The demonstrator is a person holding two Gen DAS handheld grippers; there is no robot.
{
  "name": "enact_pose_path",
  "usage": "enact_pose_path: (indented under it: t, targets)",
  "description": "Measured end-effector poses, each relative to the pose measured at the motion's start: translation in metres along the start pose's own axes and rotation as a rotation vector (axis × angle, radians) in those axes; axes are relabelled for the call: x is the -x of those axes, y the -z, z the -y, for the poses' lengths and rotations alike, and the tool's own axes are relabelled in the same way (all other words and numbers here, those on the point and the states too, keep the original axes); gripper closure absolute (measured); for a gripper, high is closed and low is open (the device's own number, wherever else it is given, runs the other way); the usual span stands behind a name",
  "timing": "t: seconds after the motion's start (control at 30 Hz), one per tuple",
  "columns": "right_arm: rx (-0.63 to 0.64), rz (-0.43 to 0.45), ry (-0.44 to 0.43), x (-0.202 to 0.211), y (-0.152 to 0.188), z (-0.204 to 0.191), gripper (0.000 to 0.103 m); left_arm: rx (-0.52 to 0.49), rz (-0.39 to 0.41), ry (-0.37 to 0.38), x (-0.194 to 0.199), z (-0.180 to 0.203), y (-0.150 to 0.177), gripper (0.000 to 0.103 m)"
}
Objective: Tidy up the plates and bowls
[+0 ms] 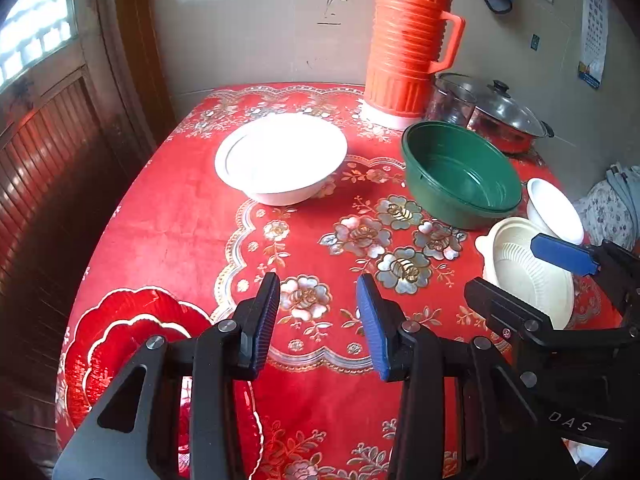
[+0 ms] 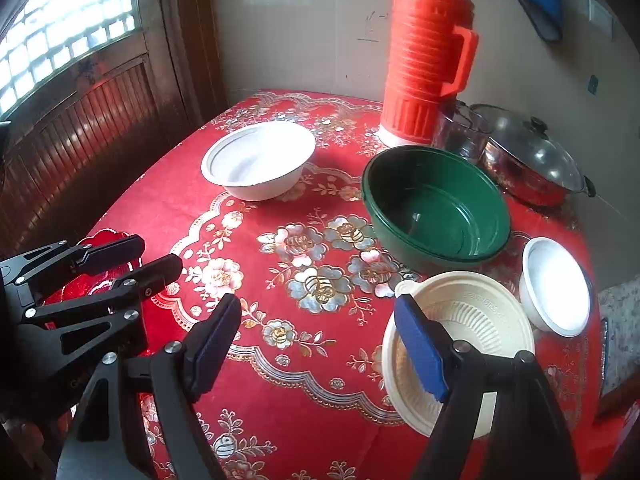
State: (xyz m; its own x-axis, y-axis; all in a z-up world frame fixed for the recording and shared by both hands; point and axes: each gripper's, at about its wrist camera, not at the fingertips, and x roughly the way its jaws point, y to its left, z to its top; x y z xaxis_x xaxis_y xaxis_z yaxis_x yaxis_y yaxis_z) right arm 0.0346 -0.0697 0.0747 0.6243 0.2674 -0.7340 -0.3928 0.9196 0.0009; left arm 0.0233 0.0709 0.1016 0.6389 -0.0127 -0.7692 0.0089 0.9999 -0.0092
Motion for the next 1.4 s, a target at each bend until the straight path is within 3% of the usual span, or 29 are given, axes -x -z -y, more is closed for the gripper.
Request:
enact_pose_path:
  t: [0.6, 1.4]
  targets:
    - [-0.128, -0.023, 0.061, -0.017, -0.008, 0.085, 0.023, -0.052, -0.043, 0.035, -0.053, 0.055, -0.04, 0.063]
    - [-0.189, -0.034, 0.081, -0.027, -0.016, 0.128, 0.023, -0.001, -0.114, 0.047, -0.102, 0.072, -0.065, 0.063]
